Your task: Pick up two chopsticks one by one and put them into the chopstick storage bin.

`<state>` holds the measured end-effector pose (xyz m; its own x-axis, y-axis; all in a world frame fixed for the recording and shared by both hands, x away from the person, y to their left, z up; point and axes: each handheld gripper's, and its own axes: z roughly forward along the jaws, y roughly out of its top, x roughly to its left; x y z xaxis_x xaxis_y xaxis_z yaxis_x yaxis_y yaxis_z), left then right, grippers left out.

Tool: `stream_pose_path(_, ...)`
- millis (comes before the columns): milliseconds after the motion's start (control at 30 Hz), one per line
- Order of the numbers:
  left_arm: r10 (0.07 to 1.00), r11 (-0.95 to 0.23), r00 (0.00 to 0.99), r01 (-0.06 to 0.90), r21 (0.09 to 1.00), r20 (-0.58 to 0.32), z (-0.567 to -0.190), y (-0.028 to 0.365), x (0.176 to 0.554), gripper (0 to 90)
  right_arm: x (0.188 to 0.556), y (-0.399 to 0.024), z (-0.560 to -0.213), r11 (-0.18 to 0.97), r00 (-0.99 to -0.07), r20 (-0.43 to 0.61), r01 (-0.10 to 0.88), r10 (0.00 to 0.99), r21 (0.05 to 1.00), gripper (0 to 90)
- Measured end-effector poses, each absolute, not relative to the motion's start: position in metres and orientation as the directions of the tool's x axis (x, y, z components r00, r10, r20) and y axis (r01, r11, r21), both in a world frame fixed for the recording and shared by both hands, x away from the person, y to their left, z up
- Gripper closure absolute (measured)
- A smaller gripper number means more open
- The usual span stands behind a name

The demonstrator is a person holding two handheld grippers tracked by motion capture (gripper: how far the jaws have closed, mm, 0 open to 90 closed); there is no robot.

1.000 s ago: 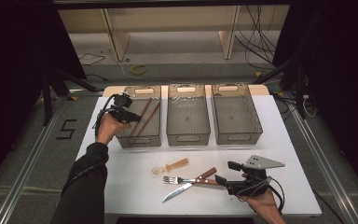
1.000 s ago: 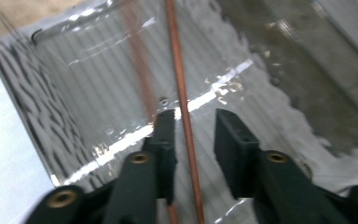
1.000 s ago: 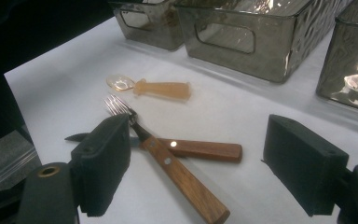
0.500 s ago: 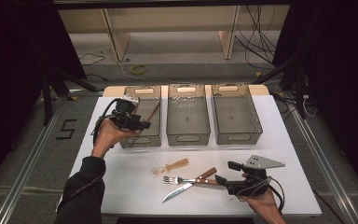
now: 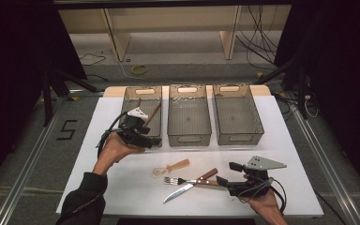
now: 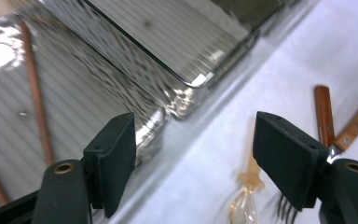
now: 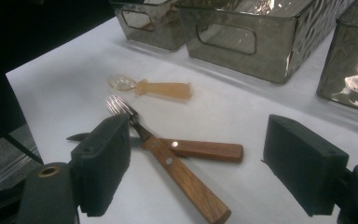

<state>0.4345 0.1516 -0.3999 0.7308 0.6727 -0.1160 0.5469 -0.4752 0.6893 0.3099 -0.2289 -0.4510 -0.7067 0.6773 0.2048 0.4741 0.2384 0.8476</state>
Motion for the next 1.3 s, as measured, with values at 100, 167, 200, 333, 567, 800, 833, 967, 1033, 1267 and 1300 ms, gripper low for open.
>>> stream_pose_path(100, 0.664, -0.492, 0.740, 0.541, 0.681, -0.108, -0.402, 0.145, 0.431, 28.0, 0.310, -0.229, -0.451, 0.239, -0.707, 0.207, 0.476, 0.676, 0.846, 23.9)
stream_pose_path(167, 0.655, -0.503, 0.748, 0.538, 0.677, -0.108, -0.402, 0.143, 0.430, 27.4, 0.309, -0.228, -0.451, 0.241, -0.710, 0.205, 0.474, 0.674, 0.847, 23.9)
stream_pose_path(200, 0.654, -0.502, 0.749, 0.537, 0.677, -0.109, -0.403, 0.142, 0.429, 27.0, 0.309, -0.228, -0.451, 0.240, -0.710, 0.206, 0.474, 0.674, 0.847, 23.9)
stream_pose_path(333, 0.643, -0.510, 0.758, 0.534, 0.674, -0.113, -0.403, 0.139, 0.426, 26.2, 0.309, -0.228, -0.451, 0.239, -0.708, 0.208, 0.477, 0.675, 0.846, 23.9)
stream_pose_path(567, 0.620, -0.538, 0.777, 0.523, 0.661, -0.109, -0.407, 0.129, 0.422, 25.6, 0.309, -0.228, -0.452, 0.240, -0.709, 0.207, 0.476, 0.674, 0.846, 23.9)
stream_pose_path(800, 0.599, -0.566, 0.794, 0.514, 0.645, -0.107, -0.414, 0.116, 0.419, 25.4, 0.310, -0.230, -0.453, 0.240, -0.709, 0.210, 0.478, 0.674, 0.845, 23.9)
stream_pose_path(833, 0.595, -0.573, 0.797, 0.513, 0.639, -0.107, -0.415, 0.115, 0.419, 25.4, 0.310, -0.230, -0.453, 0.241, -0.710, 0.207, 0.476, 0.674, 0.846, 23.9)
stream_pose_path(967, 0.584, -0.597, 0.806, 0.508, 0.621, -0.098, -0.421, 0.108, 0.418, 25.4, 0.310, -0.231, -0.453, 0.237, -0.708, 0.211, 0.478, 0.673, 0.846, 23.9)
stream_pose_path(1033, 0.576, -0.609, 0.812, 0.504, 0.612, -0.095, -0.424, 0.104, 0.418, 25.3, 0.311, -0.231, -0.453, 0.238, -0.709, 0.210, 0.476, 0.673, 0.847, 23.9)
stream_pose_path(1267, 0.564, -0.642, 0.821, 0.501, 0.581, -0.084, -0.433, 0.097, 0.417, 24.4, 0.310, -0.232, -0.453, 0.236, -0.709, 0.209, 0.475, 0.674, 0.848, 23.9)
stream_pose_path(1300, 0.558, -0.651, 0.826, 0.496, 0.574, -0.080, -0.434, 0.097, 0.418, 24.5, 0.310, -0.231, -0.453, 0.237, -0.709, 0.209, 0.475, 0.674, 0.847, 23.9)
